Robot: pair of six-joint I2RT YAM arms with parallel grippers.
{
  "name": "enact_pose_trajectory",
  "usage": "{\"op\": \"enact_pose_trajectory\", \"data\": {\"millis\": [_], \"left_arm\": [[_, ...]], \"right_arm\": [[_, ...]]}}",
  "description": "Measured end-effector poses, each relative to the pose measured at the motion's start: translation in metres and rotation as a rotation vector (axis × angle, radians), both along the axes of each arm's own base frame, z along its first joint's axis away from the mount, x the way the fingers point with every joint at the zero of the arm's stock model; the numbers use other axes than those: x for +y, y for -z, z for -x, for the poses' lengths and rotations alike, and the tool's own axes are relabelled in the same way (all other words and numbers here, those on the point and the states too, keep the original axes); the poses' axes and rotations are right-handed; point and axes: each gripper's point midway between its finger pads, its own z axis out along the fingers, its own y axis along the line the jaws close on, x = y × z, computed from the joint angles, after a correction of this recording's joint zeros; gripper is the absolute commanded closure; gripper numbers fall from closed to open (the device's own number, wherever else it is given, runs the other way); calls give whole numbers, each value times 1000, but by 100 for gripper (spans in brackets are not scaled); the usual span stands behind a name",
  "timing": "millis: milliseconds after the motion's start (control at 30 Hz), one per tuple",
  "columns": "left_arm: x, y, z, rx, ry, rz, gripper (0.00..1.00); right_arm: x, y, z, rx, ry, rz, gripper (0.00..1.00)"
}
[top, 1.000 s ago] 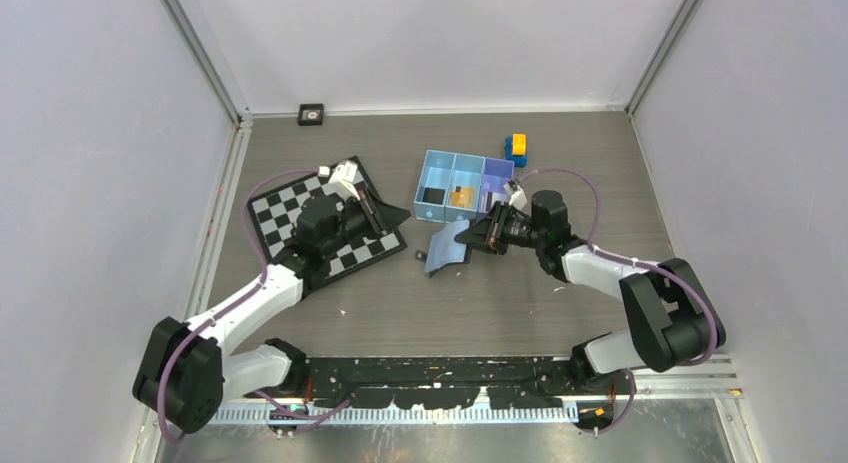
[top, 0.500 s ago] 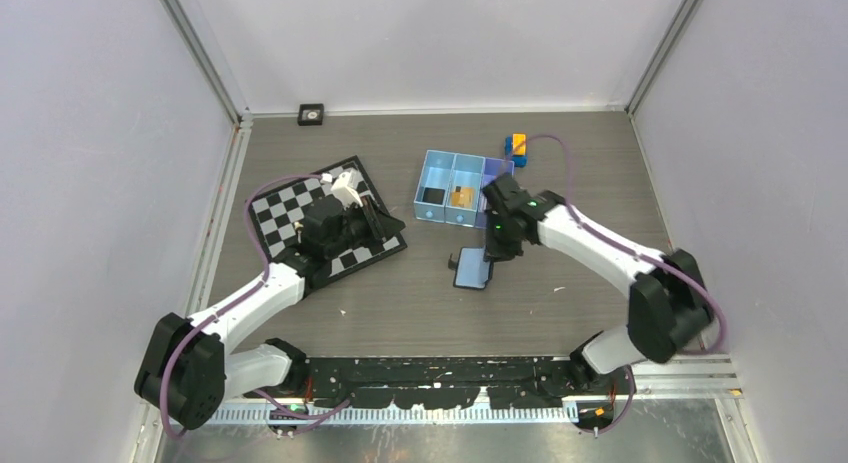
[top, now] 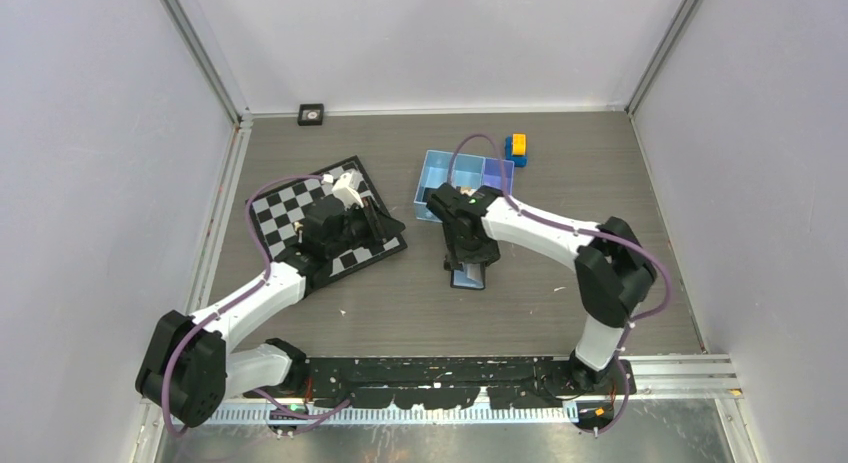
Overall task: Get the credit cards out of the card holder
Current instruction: Close the card holder at the center of the board.
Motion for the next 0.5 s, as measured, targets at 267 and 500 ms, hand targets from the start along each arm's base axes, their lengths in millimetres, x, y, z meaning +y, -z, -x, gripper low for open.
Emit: {"op": "enact_pose_trajectory", "data": {"millis": [267,500], "left_arm": [[0,0,0,0,0,0,80],[0,0,0,0,0,0,80]], "right_arm": [[24,-31,11,-40,-33,-254,45],[39,-3,16,25,-49,-296,45]]}}
